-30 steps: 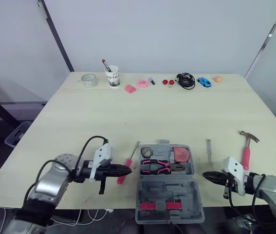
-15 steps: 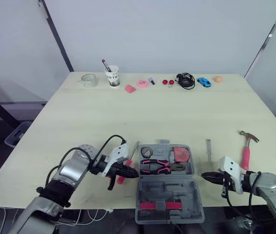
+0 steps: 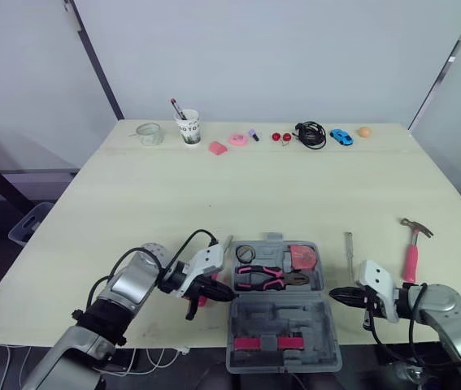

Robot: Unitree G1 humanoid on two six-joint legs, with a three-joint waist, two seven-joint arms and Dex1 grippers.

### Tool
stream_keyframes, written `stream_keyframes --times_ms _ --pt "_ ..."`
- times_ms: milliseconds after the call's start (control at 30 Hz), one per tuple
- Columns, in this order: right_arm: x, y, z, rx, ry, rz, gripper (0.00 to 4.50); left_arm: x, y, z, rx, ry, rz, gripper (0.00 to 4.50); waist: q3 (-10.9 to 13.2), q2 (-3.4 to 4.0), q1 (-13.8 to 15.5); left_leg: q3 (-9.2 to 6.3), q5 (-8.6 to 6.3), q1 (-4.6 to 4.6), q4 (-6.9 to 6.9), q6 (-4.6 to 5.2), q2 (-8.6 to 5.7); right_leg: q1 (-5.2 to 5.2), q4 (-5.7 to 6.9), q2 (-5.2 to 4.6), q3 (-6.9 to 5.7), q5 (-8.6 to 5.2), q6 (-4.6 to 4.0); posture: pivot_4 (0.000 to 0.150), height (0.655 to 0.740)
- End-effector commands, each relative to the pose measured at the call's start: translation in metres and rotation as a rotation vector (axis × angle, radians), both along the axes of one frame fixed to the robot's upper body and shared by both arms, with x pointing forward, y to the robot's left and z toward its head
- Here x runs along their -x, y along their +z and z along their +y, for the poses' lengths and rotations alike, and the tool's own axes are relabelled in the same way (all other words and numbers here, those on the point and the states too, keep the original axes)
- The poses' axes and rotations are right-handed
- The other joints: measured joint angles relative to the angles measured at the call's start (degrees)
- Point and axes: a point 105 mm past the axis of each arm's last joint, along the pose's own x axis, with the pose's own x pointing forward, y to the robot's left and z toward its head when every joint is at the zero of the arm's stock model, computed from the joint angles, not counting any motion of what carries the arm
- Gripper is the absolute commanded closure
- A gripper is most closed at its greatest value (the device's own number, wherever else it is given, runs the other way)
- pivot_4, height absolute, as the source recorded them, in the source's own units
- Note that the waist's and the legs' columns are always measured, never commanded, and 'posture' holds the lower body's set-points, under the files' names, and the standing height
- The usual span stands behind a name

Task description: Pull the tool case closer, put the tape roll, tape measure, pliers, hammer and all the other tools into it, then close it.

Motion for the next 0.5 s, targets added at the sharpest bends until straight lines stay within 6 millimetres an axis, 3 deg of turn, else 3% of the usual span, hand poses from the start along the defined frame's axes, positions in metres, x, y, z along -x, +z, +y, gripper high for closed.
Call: stream_keyframes --times_ms 33,500 --pt "-0.0048 0.0078 0.0029 -0.005 0.012 -0.031 4.50 -0.0007 0.0072 -0.0003 0.004 -0.015 -0.028 4.44 0.00 0.00 -0.03 0.00 0.00 0.00 0.00 0.00 0.00 0.00 0.00 0.00 0.00 0.00 0.00 0.150 0.7400" --pt "-0.0077 0.0007 0.0052 0.019 0.021 -0.019 4.50 0.0001 0.0040 -0.0059 0.012 -0.018 -0.019 4.44 0.00 0.00 -0.03 0.01 0.00 0.00 0.02 0.00 0.00 0.00 0.01 0.00 0.00 0.00 0.00 0.150 0.7400"
